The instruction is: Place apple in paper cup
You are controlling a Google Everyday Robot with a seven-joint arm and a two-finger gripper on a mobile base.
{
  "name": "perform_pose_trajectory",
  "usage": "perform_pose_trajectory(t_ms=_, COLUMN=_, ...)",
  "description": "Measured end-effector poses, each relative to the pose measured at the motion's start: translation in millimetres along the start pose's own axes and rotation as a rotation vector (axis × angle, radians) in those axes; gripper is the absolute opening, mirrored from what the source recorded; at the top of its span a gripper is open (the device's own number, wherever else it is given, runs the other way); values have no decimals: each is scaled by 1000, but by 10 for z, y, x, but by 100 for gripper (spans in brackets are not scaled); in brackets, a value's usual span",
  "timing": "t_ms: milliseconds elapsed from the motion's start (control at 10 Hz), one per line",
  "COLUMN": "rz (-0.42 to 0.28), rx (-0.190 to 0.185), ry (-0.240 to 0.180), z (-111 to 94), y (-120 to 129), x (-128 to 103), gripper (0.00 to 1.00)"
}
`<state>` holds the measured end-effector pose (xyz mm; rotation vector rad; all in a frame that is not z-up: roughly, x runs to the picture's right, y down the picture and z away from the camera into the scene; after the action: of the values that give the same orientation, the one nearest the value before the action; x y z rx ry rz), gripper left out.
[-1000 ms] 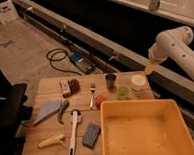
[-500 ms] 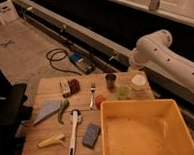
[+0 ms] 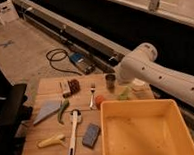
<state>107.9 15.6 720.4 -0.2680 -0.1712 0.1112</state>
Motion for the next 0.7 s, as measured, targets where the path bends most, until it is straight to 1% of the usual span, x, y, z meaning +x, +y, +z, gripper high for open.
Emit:
perform_pose_trajectory(t_ms=300, rz=0, rx=-1, ry=8, z=15, y=-38, x=11, gripper=80)
perform_pose_trajectory(t_ms=400, rz=6, rx=-7, ry=8, z=42, y=-10, x=-80, gripper=80)
perform_pose_trajectory(t_ms=500, rz=22, rx=-10, ry=-4, z=59, y=24, x=-169, gripper=80)
perform_pose_trajectory(t_ms=600, rz=51, rx=-13, ry=-20, z=82, y=69, x=-267, gripper=80)
perform_pose_trajectory(t_ms=700, rz=98, rx=-20, ry=-47, z=119, y=145, x=-460, gripper=80)
